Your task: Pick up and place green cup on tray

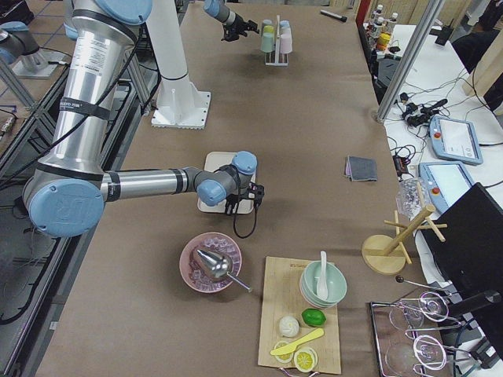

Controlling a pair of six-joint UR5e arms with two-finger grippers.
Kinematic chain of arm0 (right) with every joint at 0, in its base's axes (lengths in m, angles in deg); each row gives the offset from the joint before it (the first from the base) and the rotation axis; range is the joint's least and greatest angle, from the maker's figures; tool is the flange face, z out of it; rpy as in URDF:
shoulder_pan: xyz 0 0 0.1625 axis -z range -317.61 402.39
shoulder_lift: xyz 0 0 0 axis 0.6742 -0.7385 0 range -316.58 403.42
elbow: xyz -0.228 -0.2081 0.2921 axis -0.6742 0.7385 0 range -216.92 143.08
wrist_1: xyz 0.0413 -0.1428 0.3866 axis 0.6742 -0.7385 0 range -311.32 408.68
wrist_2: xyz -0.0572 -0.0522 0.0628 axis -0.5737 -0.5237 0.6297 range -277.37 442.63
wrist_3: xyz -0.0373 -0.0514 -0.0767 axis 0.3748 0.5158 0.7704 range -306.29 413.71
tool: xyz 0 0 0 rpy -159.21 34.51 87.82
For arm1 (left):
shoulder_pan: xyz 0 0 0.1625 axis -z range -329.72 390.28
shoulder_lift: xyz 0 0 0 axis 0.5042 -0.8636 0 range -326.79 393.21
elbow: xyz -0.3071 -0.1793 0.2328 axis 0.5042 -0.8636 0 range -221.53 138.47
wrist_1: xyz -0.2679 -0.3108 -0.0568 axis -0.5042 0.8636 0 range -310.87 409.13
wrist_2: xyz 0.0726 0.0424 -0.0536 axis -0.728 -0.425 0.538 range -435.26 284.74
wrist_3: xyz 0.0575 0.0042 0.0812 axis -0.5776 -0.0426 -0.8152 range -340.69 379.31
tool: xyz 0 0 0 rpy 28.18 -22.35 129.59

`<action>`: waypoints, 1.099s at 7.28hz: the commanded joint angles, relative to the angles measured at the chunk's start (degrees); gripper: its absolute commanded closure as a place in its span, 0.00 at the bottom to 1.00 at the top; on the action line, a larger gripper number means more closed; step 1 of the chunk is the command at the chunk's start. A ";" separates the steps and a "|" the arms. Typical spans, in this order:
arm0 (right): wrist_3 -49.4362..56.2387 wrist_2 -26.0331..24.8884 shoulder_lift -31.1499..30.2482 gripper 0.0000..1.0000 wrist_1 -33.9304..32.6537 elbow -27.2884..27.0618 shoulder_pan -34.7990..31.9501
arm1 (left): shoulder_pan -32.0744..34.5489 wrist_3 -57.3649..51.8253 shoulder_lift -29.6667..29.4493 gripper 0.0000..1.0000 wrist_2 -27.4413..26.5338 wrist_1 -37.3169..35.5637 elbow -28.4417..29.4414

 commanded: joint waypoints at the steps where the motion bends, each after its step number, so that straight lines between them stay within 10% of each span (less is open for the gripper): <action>1: -0.07 0.61 0.00 0.90 -0.10 0.02 0.00 | -0.39 -17.14 -0.37 0.04 -2.07 -0.36 1.11; 8: -0.42 0.79 0.18 1.00 -0.01 0.11 0.00 | -0.48 -35.83 -2.73 0.03 -7.15 1.22 4.10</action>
